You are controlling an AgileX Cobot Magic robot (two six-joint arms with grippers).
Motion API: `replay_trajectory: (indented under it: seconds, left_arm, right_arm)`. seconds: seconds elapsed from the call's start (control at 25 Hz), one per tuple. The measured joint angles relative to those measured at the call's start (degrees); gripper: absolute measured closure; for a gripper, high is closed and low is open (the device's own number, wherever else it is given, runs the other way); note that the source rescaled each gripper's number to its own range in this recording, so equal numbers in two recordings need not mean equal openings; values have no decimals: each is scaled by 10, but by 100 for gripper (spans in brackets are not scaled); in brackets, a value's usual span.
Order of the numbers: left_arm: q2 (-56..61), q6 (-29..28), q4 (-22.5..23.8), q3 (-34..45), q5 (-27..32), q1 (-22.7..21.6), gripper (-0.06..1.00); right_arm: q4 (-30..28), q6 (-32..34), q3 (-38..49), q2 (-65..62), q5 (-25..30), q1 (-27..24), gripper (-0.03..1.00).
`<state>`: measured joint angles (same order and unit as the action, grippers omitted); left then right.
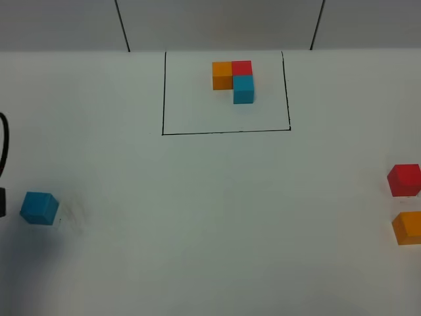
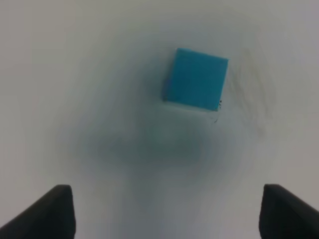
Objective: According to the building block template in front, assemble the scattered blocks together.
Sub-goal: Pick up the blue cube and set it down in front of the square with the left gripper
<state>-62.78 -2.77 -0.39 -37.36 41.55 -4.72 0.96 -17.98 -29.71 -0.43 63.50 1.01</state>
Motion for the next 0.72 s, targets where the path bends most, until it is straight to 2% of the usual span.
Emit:
replay_trajectory:
  seconds: [0.44, 0.72]
  left_arm:
    - [-169, 47, 4, 0, -124, 1, 9]
    - [-225, 52, -6, -1, -187, 25, 9]
  right_arm:
    - [0, 0, 0, 0, 0, 0, 97]
    - [0, 0, 0, 0, 0, 0, 97]
